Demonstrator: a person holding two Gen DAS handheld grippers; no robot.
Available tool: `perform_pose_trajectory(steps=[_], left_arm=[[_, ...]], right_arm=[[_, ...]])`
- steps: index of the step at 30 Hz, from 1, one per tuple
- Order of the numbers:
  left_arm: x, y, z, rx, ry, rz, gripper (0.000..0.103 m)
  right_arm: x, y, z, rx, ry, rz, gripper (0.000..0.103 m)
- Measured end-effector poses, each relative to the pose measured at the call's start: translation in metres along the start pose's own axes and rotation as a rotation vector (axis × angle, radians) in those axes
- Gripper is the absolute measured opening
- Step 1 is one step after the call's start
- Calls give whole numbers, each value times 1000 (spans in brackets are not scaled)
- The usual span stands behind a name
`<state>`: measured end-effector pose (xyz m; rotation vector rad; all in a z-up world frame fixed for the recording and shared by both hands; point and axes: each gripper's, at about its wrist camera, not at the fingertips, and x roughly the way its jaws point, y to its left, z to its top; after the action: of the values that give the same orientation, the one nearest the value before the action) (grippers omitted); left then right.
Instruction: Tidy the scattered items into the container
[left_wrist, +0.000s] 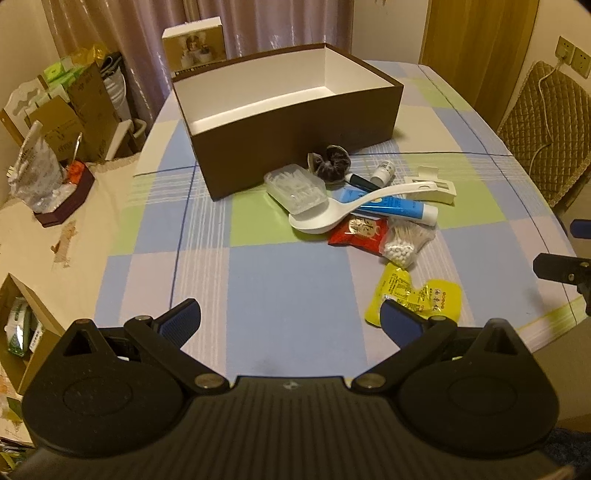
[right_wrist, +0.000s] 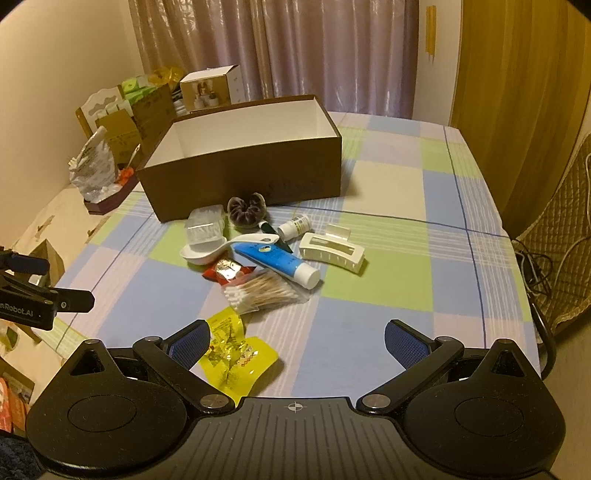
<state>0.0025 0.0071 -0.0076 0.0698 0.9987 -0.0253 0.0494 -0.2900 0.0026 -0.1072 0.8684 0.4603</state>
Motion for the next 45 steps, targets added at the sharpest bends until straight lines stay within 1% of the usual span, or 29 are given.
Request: perform_pose_trajectory(steps=[5, 10, 17, 22, 27, 29, 31, 35, 38, 42, 45], left_arm=[[11, 1, -1, -12, 26, -38, 102], [24, -4, -3, 1, 51, -74, 102], [46, -5, -5, -21, 127, -105, 102], [60, -15, -9, 14, 149, -145, 102], [73, -34, -15, 78, 133, -171, 102], [76, -39, -16, 93, 134, -183, 102], [78, -40, -15, 93, 133, -203, 102], [78, -38, -14, 88, 128, -207, 101], [76, -34, -15, 72, 129, -202, 101], [76, -28, -21, 34, 150, -181, 101], [76, -23, -27, 12, 161, -166, 101]], right_arm=[[4, -7, 2, 10, 16, 1, 103], [6, -13, 5, 14, 22, 3, 103], [10, -25, 8, 24, 24, -2, 103], [16, -36, 7, 44, 44, 7, 103], [21, -53, 3, 83, 64, 29, 103], [25, -63, -1, 121, 75, 68, 103], [32, -74, -7, 176, 95, 128, 103], [63, -92, -26, 355, 204, 300, 103], [84, -96, -42, 463, 256, 416, 103], [101, -89, -47, 499, 269, 506, 103], [106, -82, -43, 459, 255, 506, 103]])
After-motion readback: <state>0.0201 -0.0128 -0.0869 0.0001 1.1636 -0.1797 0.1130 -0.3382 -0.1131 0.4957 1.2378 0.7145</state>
